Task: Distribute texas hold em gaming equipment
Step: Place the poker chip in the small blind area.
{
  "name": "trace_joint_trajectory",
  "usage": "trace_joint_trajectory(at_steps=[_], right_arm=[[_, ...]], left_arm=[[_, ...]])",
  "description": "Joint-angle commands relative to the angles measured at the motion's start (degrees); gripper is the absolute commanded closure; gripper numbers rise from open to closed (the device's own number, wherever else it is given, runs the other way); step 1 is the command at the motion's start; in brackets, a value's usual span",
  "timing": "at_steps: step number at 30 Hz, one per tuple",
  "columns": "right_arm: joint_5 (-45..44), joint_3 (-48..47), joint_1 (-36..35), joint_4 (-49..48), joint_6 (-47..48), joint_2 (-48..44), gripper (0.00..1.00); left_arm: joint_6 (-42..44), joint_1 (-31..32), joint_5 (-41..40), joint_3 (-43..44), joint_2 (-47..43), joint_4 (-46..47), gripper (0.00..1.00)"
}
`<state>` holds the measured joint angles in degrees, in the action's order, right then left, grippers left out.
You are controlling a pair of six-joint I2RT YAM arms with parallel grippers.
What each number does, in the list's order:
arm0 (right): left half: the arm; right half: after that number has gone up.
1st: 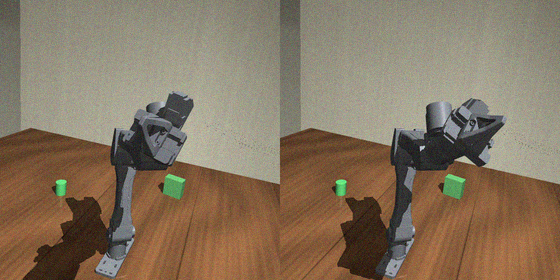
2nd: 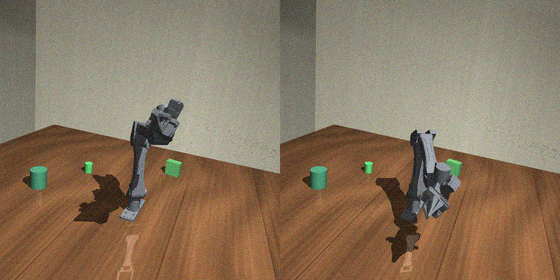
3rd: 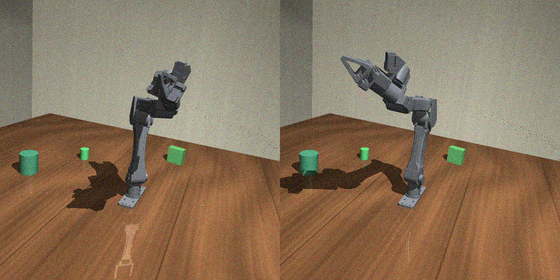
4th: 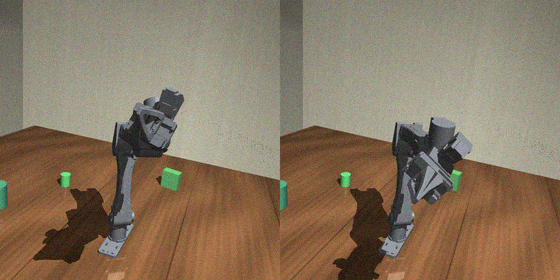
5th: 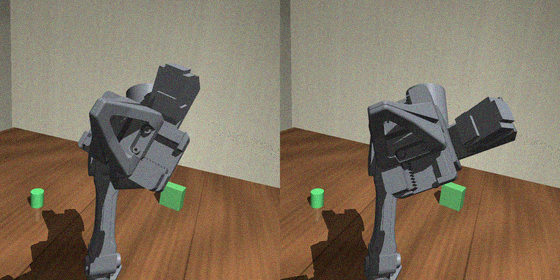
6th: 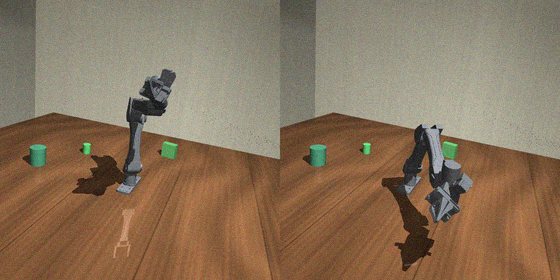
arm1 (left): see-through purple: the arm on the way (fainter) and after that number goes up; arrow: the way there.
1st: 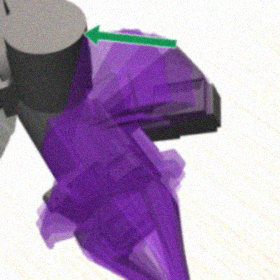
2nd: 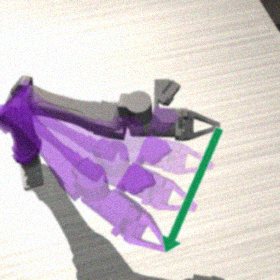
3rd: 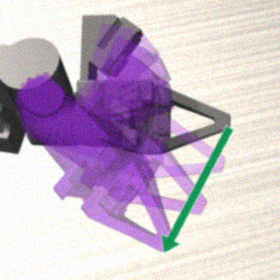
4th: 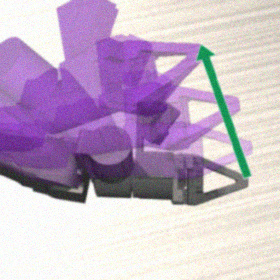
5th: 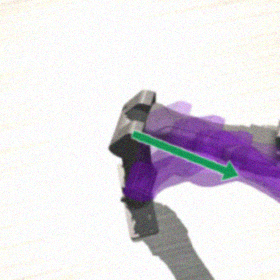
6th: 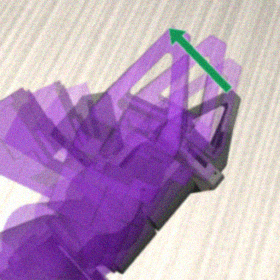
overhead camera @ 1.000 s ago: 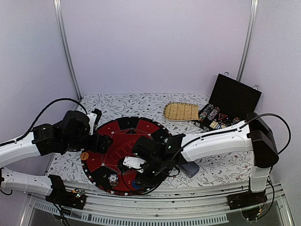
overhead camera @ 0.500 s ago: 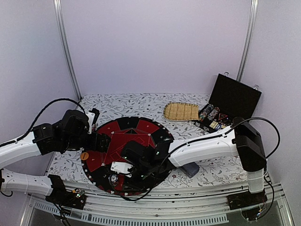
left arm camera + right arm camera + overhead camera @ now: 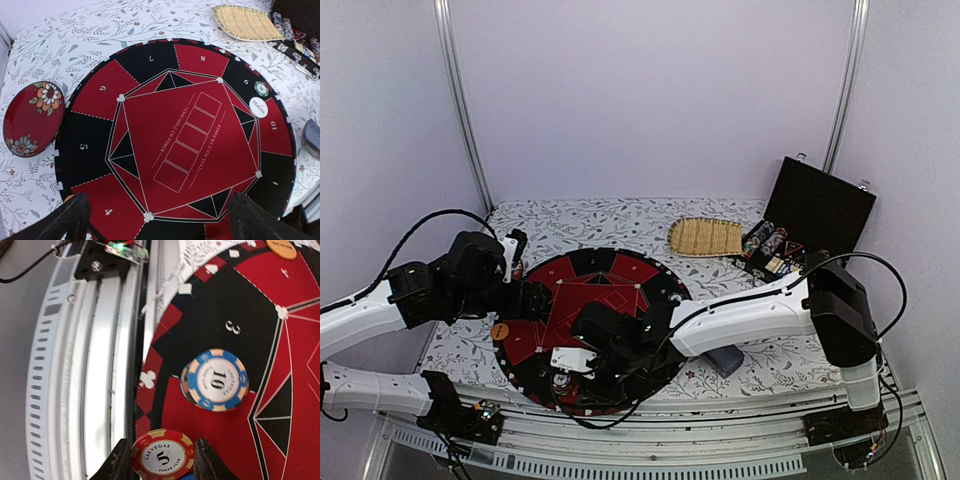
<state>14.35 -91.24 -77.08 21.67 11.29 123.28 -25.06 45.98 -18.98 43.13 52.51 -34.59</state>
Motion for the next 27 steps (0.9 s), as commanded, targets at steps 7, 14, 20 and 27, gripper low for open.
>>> trace_joint_trajectory(at_steps=[7, 14, 20, 27], right_arm=[[-7.75, 11.41, 4.63, -1.11, -2.94, -9.14, 0.75], [-11.30, 14.92, 6.27, -1.57, -4.41, -9.83, 0.76], [-12.91, 13.88, 7.47, -0.84, -5.41, -8.15, 0.77], [-12.70, 13.81, 7.43, 1.63, -4.96, -6.78, 0.52]], left_arm=[[1.18, -1.18, 0.78, 0.28, -0.18, 0.31, 0.02], [1.55, -1.36, 1.01, 0.46, 0.35, 0.49, 0.02], [1.75, -1.37, 1.23, 0.72, 0.66, 0.49, 0.02], [1.93, -1.47, 1.29, 0.79, 1.09, 0.49, 0.02]])
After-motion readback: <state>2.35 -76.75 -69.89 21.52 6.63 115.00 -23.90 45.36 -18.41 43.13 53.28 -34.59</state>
